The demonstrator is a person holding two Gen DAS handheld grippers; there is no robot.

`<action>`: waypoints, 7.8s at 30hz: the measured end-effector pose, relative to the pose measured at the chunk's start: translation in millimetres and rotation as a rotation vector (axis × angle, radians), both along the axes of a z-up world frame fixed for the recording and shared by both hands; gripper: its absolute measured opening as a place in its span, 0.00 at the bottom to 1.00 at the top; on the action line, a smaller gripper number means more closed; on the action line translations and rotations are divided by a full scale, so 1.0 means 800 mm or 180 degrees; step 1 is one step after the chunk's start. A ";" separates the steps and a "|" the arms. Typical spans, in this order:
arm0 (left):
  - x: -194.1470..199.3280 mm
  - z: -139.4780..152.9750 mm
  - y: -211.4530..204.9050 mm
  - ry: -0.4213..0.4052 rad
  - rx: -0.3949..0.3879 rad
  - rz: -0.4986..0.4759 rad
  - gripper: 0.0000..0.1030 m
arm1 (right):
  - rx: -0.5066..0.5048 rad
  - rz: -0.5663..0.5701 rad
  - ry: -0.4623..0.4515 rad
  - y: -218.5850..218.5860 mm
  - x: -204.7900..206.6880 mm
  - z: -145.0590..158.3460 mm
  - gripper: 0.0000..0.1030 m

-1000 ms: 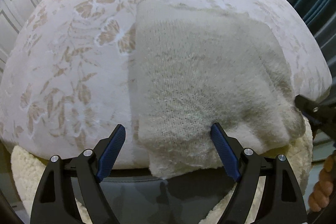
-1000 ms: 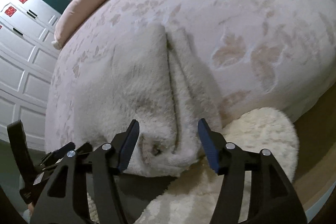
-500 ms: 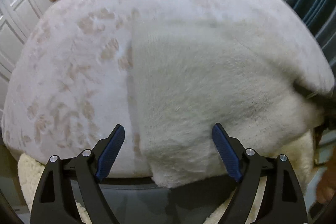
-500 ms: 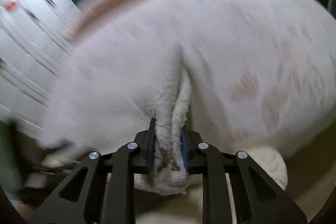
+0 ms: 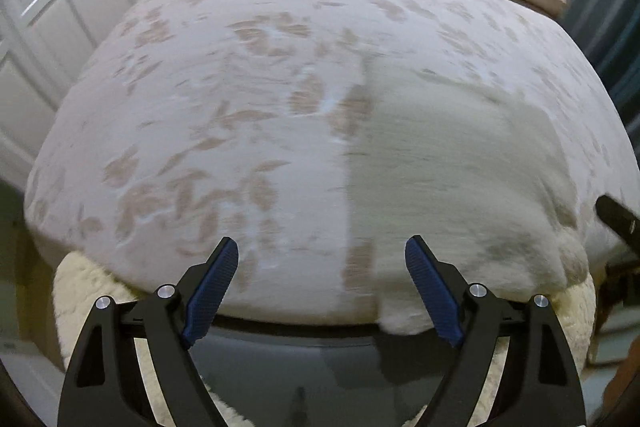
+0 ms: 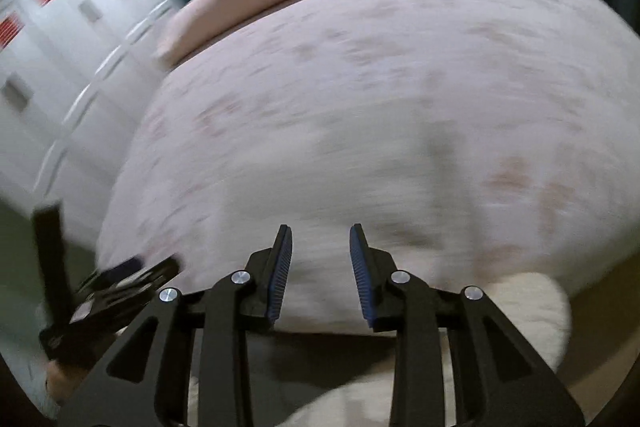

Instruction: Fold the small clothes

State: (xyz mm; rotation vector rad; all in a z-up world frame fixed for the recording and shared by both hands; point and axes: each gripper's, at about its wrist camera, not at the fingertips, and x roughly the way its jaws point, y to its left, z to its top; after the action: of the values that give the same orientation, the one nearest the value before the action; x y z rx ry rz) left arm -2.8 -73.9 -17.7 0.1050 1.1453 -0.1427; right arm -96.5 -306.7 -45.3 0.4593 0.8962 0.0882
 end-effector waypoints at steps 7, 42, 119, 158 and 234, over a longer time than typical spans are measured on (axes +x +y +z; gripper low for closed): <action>-0.002 0.009 0.030 -0.0023 0.0055 0.0197 0.82 | -0.0152 0.0775 0.0541 0.111 0.058 -0.111 0.28; 0.009 -0.047 -0.133 0.0225 0.0081 -0.0570 0.82 | -0.0234 -0.0535 0.0308 -0.096 0.043 -0.079 0.18; -0.010 -0.033 -0.129 0.0219 0.0186 -0.0477 0.85 | -0.0231 -0.0421 0.0112 -0.065 -0.007 -0.016 0.24; 0.009 -0.035 -0.161 0.0100 0.0317 -0.0567 0.85 | 0.0031 -0.0518 0.0096 -0.112 0.060 -0.058 0.08; 0.045 -0.083 -0.134 0.0933 -0.1154 -0.0624 0.73 | 0.0381 -0.0651 0.0597 -0.097 0.000 -0.101 0.32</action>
State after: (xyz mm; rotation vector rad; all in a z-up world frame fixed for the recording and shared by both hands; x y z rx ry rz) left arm 33.3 -181.5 -83.9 -0.1305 1.3816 -0.5511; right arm -96.8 -384.2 -125.9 0.6768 1.0259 -0.0901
